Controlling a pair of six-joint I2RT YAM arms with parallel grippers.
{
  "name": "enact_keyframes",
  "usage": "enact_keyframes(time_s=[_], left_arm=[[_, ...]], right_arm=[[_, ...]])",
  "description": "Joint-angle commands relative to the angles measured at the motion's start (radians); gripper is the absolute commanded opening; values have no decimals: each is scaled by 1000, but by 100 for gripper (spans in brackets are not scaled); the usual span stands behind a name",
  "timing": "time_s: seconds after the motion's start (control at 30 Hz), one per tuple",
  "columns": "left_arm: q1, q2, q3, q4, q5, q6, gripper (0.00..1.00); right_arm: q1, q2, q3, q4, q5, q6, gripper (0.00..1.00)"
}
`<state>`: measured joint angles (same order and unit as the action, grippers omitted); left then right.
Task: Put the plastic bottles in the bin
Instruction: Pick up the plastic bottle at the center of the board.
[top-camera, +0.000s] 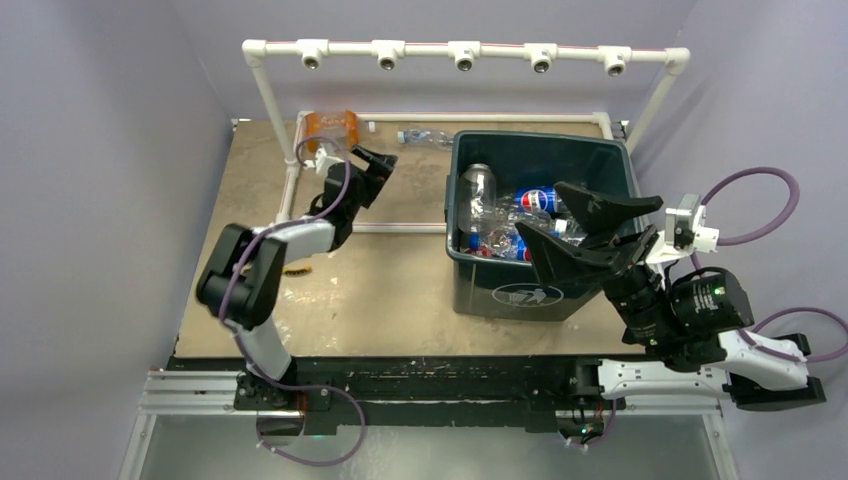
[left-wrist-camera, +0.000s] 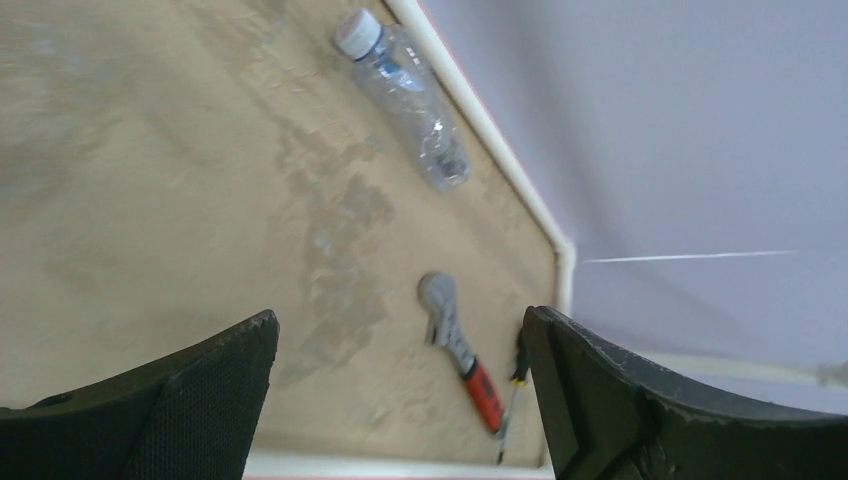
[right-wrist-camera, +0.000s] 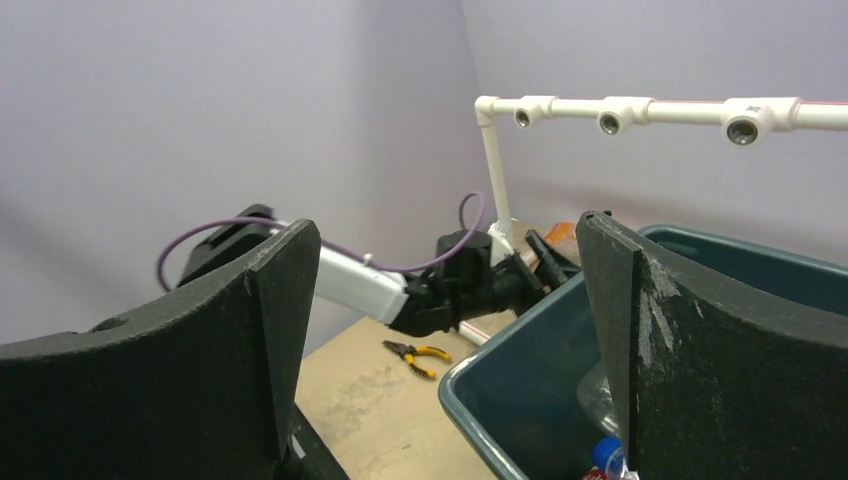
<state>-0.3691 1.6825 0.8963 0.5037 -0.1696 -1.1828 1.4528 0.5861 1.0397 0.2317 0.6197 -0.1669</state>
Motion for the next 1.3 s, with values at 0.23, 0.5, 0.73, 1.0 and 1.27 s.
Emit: enact_keyframes(time_s=[0.23, 0.5, 0.73, 1.0, 1.27], left_arm=[[-21, 534, 581, 20, -61, -267, 98], [-52, 812, 923, -77, -45, -287, 99], [-91, 949, 1116, -270, -126, -333, 99], [-95, 1150, 1402, -361, -174, -405, 89], [-93, 1246, 1462, -331, -204, -459, 79]], right_arm=[[3, 41, -44, 88, 83, -93, 99], [3, 24, -80, 97, 118, -103, 99], [3, -43, -98, 86, 143, -84, 99], [3, -61, -127, 69, 143, -91, 99], [3, -78, -130, 71, 140, -116, 99]])
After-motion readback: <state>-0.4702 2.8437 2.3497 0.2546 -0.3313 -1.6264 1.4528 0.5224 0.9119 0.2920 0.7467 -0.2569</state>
